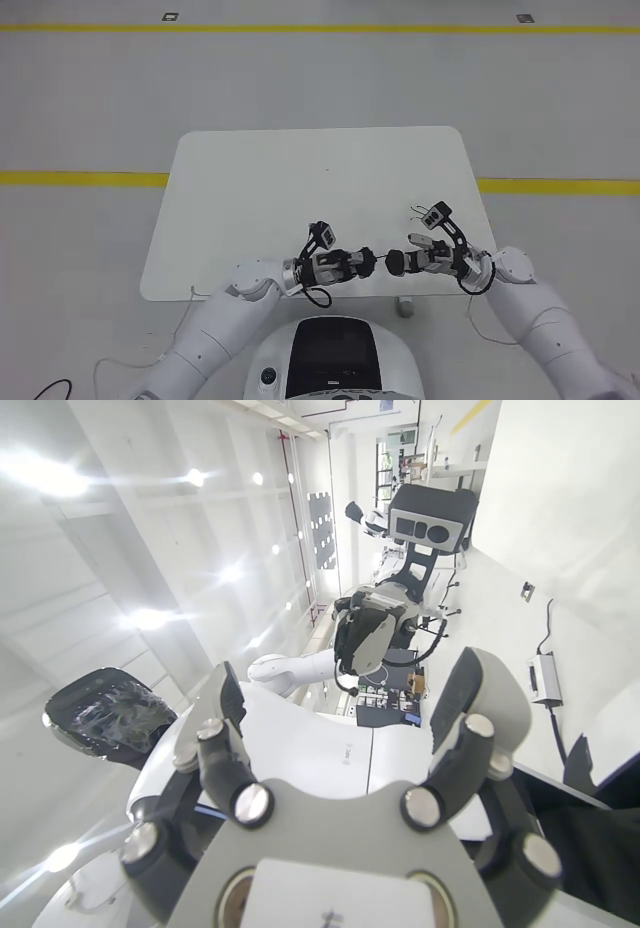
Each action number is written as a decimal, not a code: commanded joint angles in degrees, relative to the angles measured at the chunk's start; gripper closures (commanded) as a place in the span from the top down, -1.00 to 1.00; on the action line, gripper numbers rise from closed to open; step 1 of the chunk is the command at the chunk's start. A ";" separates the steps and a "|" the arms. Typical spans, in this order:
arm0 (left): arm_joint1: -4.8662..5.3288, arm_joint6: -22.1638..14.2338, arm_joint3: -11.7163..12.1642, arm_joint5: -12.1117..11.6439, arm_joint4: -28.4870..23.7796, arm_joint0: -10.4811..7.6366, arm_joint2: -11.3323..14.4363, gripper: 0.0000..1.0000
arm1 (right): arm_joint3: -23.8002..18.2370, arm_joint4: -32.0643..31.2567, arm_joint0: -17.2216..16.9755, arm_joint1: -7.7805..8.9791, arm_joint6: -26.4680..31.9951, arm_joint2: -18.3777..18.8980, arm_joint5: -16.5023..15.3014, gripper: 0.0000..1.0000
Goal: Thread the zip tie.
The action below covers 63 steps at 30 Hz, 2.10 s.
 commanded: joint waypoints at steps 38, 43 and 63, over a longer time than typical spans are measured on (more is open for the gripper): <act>1.56 -0.41 -0.50 -0.14 -1.75 -0.01 0.29 -1.00 | -0.04 10.15 3.02 5.30 -0.05 -9.03 -0.39 -1.00; 1.66 -0.26 -0.46 -0.19 -1.78 -0.12 0.56 -1.00 | 0.21 9.86 3.37 5.47 -0.05 -9.36 -0.39 -1.00; 1.91 2.13 -0.32 -0.58 -1.39 -0.34 1.89 1.00 | 1.03 9.39 3.15 5.08 -0.05 -9.13 -0.39 -1.00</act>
